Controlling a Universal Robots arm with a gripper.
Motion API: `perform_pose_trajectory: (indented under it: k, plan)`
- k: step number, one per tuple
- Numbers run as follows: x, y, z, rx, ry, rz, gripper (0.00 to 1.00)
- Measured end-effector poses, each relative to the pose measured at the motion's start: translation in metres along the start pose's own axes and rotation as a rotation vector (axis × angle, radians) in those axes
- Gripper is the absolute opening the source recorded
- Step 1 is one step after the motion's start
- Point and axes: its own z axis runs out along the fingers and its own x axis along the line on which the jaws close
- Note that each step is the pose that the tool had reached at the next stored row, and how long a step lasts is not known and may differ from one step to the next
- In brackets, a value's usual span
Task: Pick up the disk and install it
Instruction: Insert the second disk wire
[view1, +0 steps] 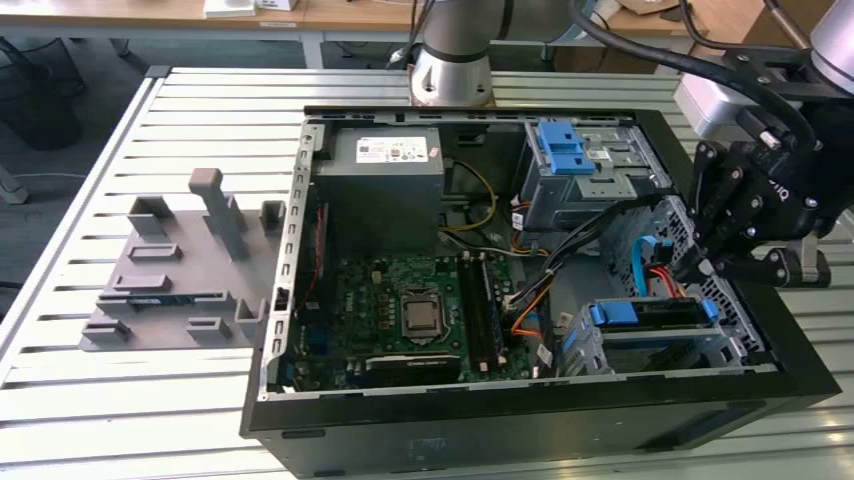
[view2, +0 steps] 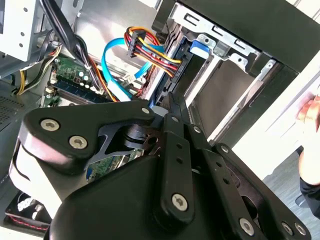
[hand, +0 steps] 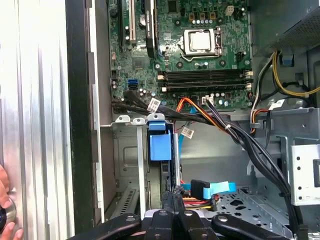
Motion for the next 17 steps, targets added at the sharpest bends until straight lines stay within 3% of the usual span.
perform_pose_trajectory:
  k: [3, 10, 17]
  plan:
    - [-0.0001, 0.0018, -0.005, 0.0, 0.0001, 0.0, 0.11]
    - [0.0004, 0.011, -0.0051, 0.0, 0.0, 0.0, 0.11]
    - [-0.0021, 0.0133, -0.0086, 0.0, 0.0001, 0.0, 0.11]
